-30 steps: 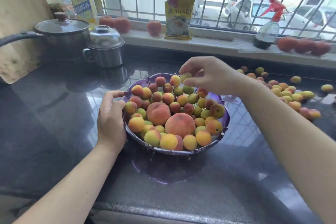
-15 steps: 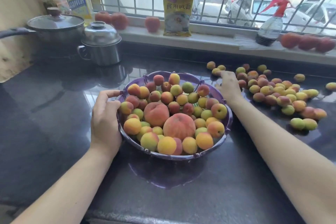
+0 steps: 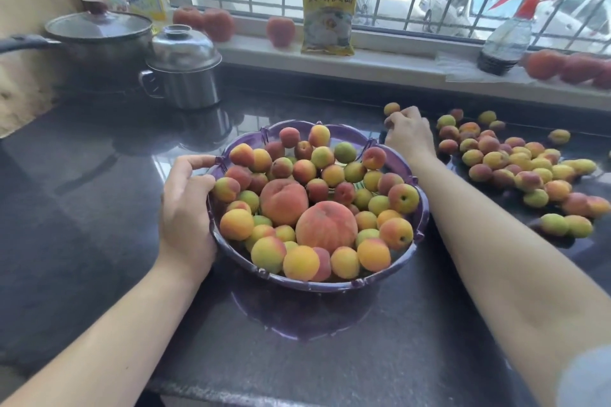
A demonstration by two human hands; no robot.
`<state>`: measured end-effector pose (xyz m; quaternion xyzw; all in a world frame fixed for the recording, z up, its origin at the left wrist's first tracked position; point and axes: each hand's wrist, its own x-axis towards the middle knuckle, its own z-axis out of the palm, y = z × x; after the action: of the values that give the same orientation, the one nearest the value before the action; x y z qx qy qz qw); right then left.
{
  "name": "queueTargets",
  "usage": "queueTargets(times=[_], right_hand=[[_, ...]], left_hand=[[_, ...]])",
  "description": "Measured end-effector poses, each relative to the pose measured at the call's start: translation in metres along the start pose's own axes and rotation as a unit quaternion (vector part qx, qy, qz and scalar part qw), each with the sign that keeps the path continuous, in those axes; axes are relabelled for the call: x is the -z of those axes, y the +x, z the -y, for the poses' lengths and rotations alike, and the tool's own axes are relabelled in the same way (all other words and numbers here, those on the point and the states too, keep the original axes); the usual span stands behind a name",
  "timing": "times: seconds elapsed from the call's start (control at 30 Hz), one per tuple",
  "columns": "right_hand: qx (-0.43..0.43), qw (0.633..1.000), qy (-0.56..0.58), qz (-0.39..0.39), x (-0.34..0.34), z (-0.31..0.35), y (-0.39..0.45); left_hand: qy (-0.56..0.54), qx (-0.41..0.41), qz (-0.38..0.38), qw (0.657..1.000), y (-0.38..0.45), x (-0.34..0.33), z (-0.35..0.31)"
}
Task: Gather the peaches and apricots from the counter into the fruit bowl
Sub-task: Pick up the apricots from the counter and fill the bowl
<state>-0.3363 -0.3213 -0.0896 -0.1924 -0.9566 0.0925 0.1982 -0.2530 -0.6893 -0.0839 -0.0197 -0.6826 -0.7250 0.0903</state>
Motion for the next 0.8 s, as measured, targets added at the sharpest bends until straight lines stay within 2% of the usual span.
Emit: queueTargets(times=[0.07,0.1,0.17,0.2,0.23,0.37,0.5,0.57,0.63,0.73,0.8], right_hand=[[-0.001,0.997,0.074,-0.007,0.003,-0.004,-0.007],[-0.014,0.989,0.147,0.003,0.010,-0.006,-0.011],[-0.063,0.931,0.354,0.060,0.037,0.003,-0.016],[-0.057,0.901,0.422,0.087,0.055,0.009,-0.020],[-0.021,0.889,0.443,0.111,0.077,0.017,-0.026],[0.191,0.899,0.341,0.197,0.141,0.076,-0.055],[0.273,0.908,0.238,0.212,0.121,0.115,-0.066],[0.269,0.908,0.249,0.203,0.115,0.114,-0.063],[0.232,0.915,0.287,0.162,0.116,0.099,-0.052],[0.114,0.930,0.346,0.050,0.095,0.053,-0.024],[0.023,0.945,0.326,-0.004,0.062,0.019,-0.012]], left_hand=[[0.005,-0.004,0.004,1.000,-0.001,0.000,-0.001],[0.002,-0.004,0.002,1.000,-0.002,-0.001,-0.001],[-0.008,-0.002,0.002,1.000,-0.002,-0.001,-0.004],[-0.008,0.002,0.005,1.000,-0.003,-0.002,-0.004],[-0.010,0.006,0.005,1.000,-0.005,-0.003,-0.004],[-0.013,0.009,-0.002,1.000,-0.005,-0.004,-0.006],[-0.019,0.009,-0.004,1.000,-0.007,-0.003,-0.007],[-0.017,0.005,-0.002,1.000,-0.006,-0.003,-0.009],[-0.017,0.006,-0.001,1.000,-0.006,-0.003,-0.009],[-0.016,0.012,-0.003,1.000,-0.007,-0.005,-0.008],[-0.024,0.009,-0.003,1.000,-0.006,-0.004,-0.007]])
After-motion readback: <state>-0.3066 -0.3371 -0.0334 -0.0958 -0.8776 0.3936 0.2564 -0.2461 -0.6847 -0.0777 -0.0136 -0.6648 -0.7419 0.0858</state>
